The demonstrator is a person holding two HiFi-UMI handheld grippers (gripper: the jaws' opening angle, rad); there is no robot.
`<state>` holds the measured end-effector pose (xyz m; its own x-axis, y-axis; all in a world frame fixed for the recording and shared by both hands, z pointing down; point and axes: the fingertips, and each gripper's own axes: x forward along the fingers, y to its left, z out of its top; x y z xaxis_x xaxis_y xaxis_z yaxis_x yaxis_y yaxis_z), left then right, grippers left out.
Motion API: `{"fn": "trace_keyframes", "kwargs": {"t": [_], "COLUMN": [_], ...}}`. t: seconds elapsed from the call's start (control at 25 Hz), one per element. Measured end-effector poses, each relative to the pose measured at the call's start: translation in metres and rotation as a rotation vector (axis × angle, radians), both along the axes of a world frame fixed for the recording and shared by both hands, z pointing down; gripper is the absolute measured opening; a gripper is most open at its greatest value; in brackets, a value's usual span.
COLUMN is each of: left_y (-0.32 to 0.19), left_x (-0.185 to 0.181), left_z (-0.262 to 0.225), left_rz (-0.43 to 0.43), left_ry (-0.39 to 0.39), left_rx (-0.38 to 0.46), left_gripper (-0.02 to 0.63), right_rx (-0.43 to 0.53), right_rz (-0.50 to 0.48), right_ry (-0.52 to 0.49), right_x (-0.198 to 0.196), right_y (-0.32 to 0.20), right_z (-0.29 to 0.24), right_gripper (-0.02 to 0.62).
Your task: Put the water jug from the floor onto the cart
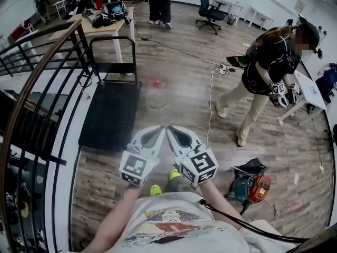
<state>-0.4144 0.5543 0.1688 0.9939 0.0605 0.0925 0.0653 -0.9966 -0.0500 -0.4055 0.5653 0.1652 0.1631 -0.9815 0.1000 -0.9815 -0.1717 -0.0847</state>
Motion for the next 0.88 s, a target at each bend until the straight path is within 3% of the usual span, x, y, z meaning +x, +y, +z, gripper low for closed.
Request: {"fn": "trace_keyframes", "kwargs": {"t": [0.44, 0.88], "left_y": [-0.03, -0.08], "left_x": [0.046, 0.14], "left_z": [0.014, 0.023], "left_rz": [-0.028, -0.093], "left_ry": [-0.03, -0.064], "left_rx": [-0.002, 0.012], "left_gripper": [0.012, 0.012], "right_rx": [-0.004, -0.01], "right_rz": [-0.016, -0.084], "right_ry": [-0.028, -0.049], "right_x": [0.05, 0.144], "right_y": [-0.035, -0.086], "right_z": [0.016, 0.024], "right_gripper": [0.021, 0.022]}}
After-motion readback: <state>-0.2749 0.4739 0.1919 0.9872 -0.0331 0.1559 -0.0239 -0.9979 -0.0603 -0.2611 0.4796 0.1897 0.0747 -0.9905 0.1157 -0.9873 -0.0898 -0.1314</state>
